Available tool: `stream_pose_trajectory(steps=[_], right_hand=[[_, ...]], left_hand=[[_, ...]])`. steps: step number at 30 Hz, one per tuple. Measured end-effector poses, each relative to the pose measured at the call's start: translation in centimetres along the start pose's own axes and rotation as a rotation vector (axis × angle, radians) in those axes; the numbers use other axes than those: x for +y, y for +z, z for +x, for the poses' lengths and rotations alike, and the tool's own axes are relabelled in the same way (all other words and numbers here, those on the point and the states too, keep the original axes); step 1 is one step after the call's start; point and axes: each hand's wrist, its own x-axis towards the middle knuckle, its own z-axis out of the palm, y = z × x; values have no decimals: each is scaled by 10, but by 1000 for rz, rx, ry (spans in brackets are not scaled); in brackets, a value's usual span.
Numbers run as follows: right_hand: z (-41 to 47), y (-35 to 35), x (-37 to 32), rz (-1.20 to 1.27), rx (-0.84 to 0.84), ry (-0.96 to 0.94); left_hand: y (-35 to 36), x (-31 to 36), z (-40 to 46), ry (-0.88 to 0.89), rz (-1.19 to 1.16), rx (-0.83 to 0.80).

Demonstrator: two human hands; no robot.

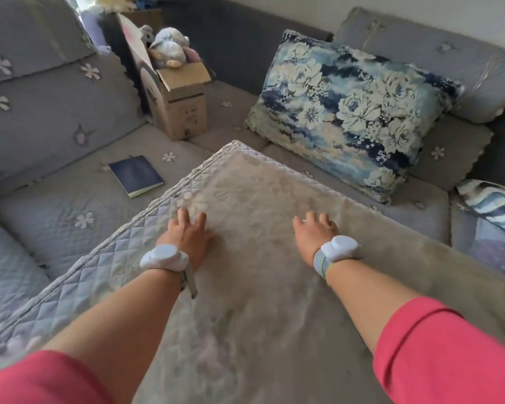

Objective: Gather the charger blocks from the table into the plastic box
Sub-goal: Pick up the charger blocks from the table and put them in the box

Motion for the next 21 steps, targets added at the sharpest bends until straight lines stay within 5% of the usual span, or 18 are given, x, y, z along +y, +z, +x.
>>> stream_pose_trajectory(steps=[10, 21], right_hand=[[-84, -26, 72, 151, 10, 149], [-365, -26, 276, 336, 44, 542]], left_hand=[[-17, 59, -58, 81, -206, 53], [-28, 276, -277, 588, -219, -175]])
